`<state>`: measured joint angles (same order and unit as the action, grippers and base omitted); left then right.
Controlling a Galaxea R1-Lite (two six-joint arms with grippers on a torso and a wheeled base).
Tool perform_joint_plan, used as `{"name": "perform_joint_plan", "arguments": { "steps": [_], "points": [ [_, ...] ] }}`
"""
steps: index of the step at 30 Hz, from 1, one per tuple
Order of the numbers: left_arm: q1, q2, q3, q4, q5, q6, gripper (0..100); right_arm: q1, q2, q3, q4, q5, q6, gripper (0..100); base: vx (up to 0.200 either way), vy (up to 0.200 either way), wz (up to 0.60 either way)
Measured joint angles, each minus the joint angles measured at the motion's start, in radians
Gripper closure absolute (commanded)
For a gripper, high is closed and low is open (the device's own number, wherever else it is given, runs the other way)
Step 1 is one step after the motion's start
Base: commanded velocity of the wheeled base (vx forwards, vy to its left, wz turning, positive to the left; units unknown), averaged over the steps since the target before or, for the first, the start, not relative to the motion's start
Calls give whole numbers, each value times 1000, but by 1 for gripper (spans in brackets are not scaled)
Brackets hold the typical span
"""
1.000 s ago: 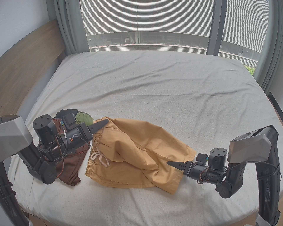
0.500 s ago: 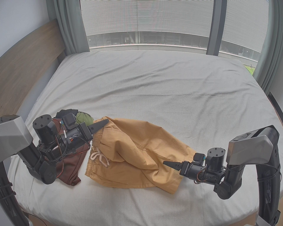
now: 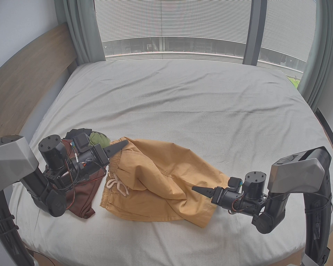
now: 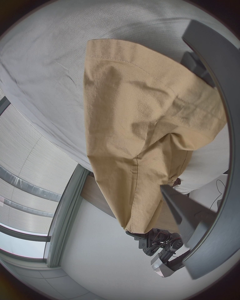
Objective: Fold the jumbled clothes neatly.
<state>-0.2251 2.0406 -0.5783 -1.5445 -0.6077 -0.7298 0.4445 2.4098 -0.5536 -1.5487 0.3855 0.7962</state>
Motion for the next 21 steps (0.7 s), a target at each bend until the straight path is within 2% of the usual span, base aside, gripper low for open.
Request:
{"name": "perform_joint_plan", "arguments": {
  "steps": [21],
  "points": [
    [-3,-20,6,0,-4,-8,100,-25,-32,-1,1,-18,-1,100,0,0,0]
  ]
}}
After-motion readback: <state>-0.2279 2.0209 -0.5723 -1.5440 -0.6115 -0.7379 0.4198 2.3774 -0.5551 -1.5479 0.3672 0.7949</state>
